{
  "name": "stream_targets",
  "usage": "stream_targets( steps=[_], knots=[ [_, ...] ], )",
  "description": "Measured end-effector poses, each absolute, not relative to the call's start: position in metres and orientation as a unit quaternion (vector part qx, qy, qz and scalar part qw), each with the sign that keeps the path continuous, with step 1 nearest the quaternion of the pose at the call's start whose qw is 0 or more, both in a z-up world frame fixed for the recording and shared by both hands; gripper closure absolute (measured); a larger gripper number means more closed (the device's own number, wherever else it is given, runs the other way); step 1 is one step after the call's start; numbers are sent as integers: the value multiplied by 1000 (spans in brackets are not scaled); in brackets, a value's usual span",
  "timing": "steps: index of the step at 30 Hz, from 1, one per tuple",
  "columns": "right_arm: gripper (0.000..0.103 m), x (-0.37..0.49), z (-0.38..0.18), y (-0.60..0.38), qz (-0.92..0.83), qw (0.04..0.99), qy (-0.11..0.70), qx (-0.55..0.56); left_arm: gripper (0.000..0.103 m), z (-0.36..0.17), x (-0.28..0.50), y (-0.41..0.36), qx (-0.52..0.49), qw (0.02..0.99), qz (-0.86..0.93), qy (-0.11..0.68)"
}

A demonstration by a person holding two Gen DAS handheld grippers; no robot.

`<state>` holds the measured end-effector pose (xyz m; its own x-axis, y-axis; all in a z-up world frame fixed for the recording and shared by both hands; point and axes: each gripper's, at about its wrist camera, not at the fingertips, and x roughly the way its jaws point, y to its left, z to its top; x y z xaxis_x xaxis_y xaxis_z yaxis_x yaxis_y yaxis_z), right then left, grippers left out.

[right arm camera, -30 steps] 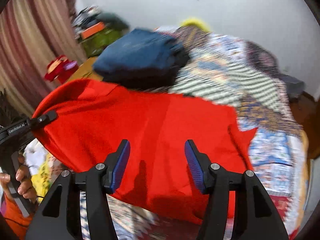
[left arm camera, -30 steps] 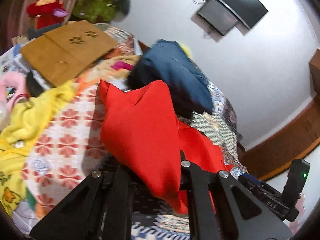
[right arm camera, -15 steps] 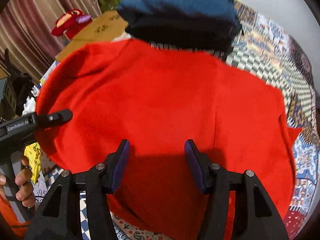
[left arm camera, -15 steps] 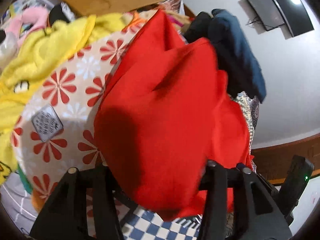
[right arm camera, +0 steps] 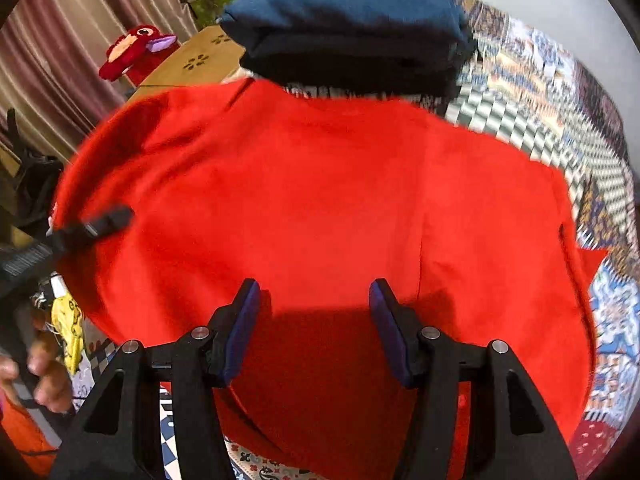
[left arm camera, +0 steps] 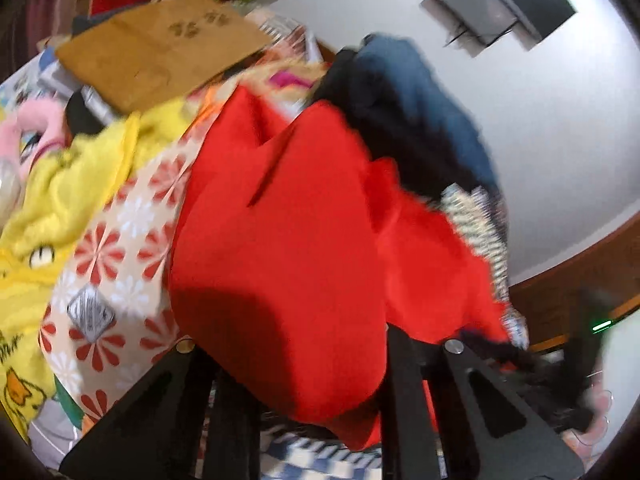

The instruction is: Fold large clothes

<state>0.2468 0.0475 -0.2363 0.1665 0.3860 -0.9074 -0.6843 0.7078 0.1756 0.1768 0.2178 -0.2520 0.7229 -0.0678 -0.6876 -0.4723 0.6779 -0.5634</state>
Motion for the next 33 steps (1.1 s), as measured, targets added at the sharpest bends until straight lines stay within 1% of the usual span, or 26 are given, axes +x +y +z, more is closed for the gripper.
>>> stream_targets(
  steps=[1, 2, 6, 8, 12, 15, 18, 20, 21, 24, 25, 26, 27, 28, 29, 30, 31, 32, 33],
  knots=[
    [45, 246, -240, 48, 362, 745, 544, -133, 89, -243, 179, 216, -383, 850, 112, 344],
    [44, 246, -240, 49, 364, 745, 544, -132, 89, -233, 182, 211, -382, 855, 102, 335],
    [44, 249, -224, 38, 381, 736, 551, -93, 90, -182, 206, 177, -334, 889, 63, 307],
    [44, 253, -209, 15, 387, 742, 544, -59, 93, -158, 220, 155, -310, 904, 32, 294],
    [44, 256, -168, -66, 341, 801, 492, -13, 93, -125, 262, 94, -242, 926, -8, 290],
    [44, 255, -150, -130, 272, 846, 459, 3, 93, -119, 287, 37, -191, 935, -47, 296],
    [44, 254, -141, -192, 197, 873, 446, 16, 93, -133, 313, -30, -122, 932, -100, 327],
    [44, 251, -141, -229, 158, 882, 442, 34, 93, -158, 329, -69, -84, 914, -138, 372],
    [44, 250, -141, -242, 149, 883, 442, 45, 93, -179, 337, -85, -77, 895, -156, 410],
    [44, 242, -145, -271, 132, 882, 446, 76, 93, -230, 347, -99, -89, 841, -190, 499],
    [44, 240, -147, -275, 132, 882, 447, 76, 93, -239, 345, -99, -92, 831, -194, 513],
    [44, 240, -148, -276, 132, 881, 448, 74, 92, -241, 342, -97, -89, 833, -194, 511],
    [44, 240, -149, -272, 134, 881, 449, 69, 88, -239, 335, -97, -72, 839, -196, 502],
    [44, 241, -148, -266, 139, 881, 449, 61, 85, -235, 331, -100, -57, 842, -198, 499],
    [44, 241, -149, -261, 143, 881, 448, 54, 78, -229, 327, -100, -41, 842, -203, 498],
    [44, 242, -148, -253, 151, 881, 445, 46, 69, -224, 322, -99, -32, 842, -209, 497],
    [44, 237, -149, -256, 158, 882, 443, 42, 65, -220, 314, -98, -28, 842, -213, 495],
    [44, 237, -149, -254, 165, 881, 441, 39, 54, -215, 310, -96, -26, 844, -216, 491],
    [44, 237, -147, -247, 174, 881, 437, 38, 46, -211, 307, -95, -25, 847, -214, 487]
  ],
)
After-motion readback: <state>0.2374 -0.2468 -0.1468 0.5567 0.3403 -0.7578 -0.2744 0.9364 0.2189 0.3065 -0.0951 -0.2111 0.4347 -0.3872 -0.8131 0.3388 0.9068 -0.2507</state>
